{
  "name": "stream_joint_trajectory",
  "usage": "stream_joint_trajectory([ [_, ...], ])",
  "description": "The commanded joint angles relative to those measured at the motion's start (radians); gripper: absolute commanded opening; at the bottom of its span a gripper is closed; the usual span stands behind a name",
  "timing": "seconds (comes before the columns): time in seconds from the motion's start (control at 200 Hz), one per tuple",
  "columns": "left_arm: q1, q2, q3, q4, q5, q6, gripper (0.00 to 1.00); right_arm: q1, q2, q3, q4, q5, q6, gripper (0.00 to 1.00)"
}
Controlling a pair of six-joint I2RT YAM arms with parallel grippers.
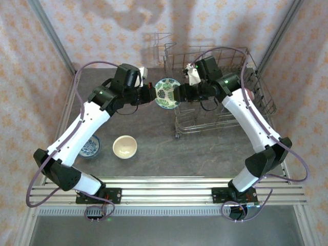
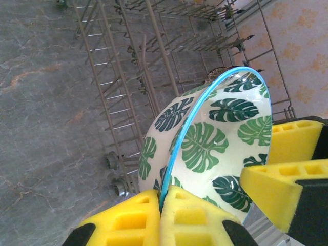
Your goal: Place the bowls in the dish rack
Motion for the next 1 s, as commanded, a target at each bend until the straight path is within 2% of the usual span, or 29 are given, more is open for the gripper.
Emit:
stream_joint_trajectory([
  [0.0,-0.008,-0.024,0.038,0.058,-0.018,-0.005,0.0,0.0,-0.054,-0.021,0.078,0.001,0.038,0.49],
  [0.225,-0.026,-0.021,0.046,0.053,-0.058,-0.004,0.0,0.001,-0.074,-0.049,0.113,-0.002,0.09,0.35],
  [0.996,-0.06,-0.015,0.038,0.047,-0.044,-0.007,0.0,0.0,-0.134,-0.078,0.154,-0.004,0.11,0.1],
])
